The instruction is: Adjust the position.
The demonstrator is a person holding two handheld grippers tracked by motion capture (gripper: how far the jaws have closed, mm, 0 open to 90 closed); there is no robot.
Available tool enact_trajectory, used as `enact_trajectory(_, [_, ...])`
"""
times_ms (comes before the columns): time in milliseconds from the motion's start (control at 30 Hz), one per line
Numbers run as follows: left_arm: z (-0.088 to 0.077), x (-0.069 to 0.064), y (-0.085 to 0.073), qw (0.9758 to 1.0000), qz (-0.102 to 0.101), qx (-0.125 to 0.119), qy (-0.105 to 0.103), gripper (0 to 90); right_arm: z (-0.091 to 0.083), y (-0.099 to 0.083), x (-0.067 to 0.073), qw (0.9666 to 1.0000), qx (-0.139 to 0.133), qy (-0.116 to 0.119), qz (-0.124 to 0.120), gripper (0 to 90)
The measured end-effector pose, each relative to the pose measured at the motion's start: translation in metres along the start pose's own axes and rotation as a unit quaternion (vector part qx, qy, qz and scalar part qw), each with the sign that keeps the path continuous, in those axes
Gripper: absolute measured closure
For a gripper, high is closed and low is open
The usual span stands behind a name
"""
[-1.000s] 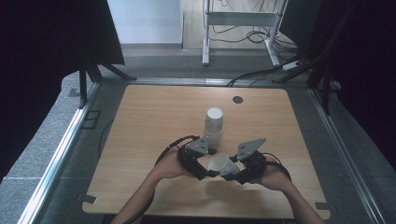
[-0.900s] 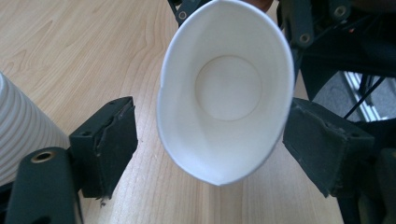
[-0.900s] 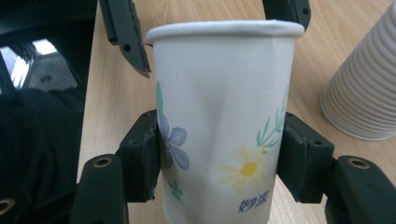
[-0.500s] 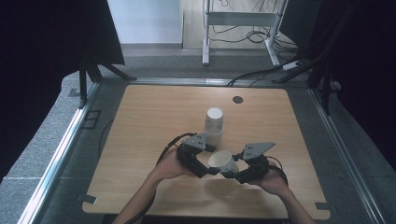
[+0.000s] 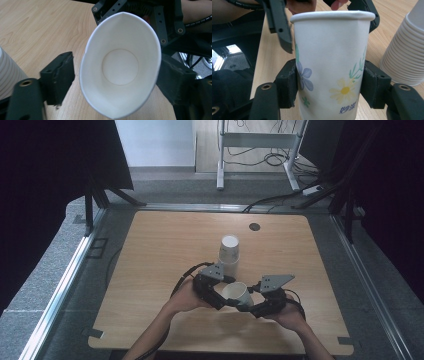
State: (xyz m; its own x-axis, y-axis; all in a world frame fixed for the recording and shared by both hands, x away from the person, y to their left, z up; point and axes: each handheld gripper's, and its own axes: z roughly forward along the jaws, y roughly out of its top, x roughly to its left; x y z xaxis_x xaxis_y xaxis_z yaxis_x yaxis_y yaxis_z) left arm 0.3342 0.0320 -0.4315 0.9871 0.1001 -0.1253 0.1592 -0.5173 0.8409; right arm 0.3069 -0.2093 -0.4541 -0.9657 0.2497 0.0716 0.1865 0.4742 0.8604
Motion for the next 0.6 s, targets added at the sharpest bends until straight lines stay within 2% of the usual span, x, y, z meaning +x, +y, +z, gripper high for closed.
enact_trajectory(100, [-0.0005, -0.0001, -0.0001, 1.0000, 0.001, -0.002, -0.002, 24.3, 0.0002, 0.0002, 0.0000, 1.0000, -0.003, 0.000, 0.000, 37.5])
enact_trajectory(167, [-0.0010, -0.0006, -0.0002, 1.0000, 0.003, -0.004, -0.005, 29.0, 0.0004, 0.0000, -0.0005, 1.0000, -0.006, -0.001, 0.002, 37.5])
enact_trajectory(600, [-0.0014, -0.0037, 0.0024, 0.9996, 0.025, 0.015, 0.003, 33.5, 0.0040, -0.0003, -0.0025, 0.9999, 0.005, 0.008, 0.005, 35.8])
